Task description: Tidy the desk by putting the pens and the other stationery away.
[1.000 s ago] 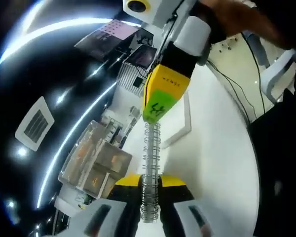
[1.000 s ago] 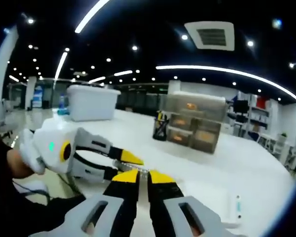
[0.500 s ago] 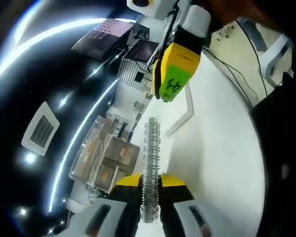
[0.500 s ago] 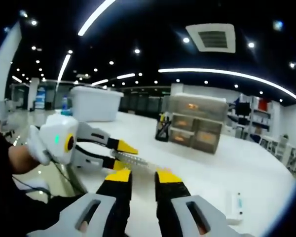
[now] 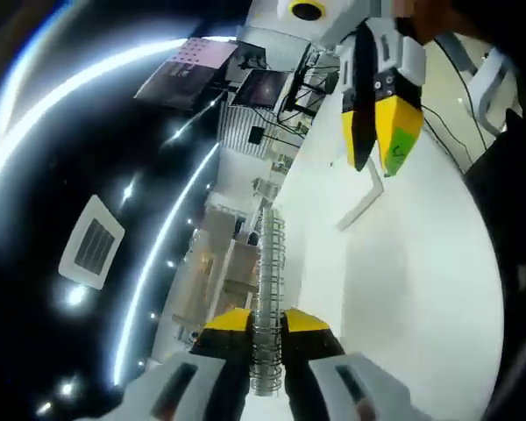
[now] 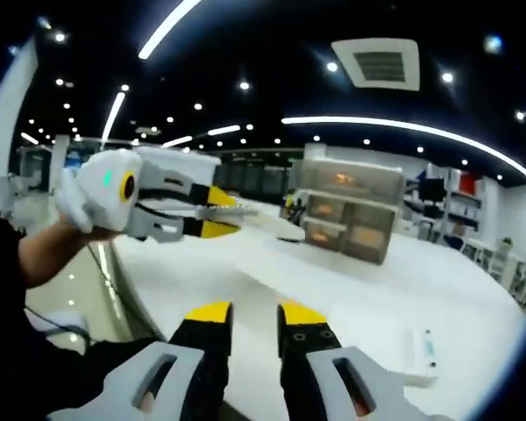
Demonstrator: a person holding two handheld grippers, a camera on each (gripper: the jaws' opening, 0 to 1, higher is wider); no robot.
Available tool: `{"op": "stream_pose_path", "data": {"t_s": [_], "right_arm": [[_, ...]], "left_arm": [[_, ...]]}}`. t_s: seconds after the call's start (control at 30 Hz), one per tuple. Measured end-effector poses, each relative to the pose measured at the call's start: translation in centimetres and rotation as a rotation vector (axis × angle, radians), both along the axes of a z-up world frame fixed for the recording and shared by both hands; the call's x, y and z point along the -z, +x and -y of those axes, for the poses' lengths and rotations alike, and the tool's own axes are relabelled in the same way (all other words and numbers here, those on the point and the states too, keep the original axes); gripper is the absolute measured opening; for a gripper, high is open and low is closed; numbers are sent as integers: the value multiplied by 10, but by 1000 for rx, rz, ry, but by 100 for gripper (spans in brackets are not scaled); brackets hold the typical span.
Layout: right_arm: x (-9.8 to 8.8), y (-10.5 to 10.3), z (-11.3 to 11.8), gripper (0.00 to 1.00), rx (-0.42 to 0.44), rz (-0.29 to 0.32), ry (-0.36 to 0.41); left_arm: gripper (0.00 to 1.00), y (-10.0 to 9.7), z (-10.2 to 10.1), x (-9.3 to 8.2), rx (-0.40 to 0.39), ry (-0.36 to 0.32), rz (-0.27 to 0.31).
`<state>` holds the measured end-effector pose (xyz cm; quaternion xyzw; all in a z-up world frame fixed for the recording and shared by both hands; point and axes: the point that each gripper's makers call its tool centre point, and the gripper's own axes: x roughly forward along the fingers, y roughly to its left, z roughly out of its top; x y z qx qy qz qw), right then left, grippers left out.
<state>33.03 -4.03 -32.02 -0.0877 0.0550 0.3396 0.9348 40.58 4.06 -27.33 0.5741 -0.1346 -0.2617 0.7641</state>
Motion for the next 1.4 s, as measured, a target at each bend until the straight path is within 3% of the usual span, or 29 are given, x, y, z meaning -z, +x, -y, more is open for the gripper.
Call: {"op": "stream_pose_path", "data": {"t_s": [0.13,0.3,0.57,0.87,1.13,1.4], "right_arm": [[1,-1,2,17,3,-2,-5],[-1,-3,6,18,13,0,3],[-3,-6,11,18,20,-2,13],[-8,-8,20,18,34,10,34],[-11,-11,29,18,49,17,48],[-10,-13,36,18,59,16,58]], "left_arm": [[13,7,-4,-22,-3,12,37],[13,13,-3,-46,13,-19,40],[13,28,0,-83,3,43,118],[13,53,5,-125,19,6,102],[13,79,9,-143,-7,50,120],[13,114,26,-159,-5,71,73]]}}
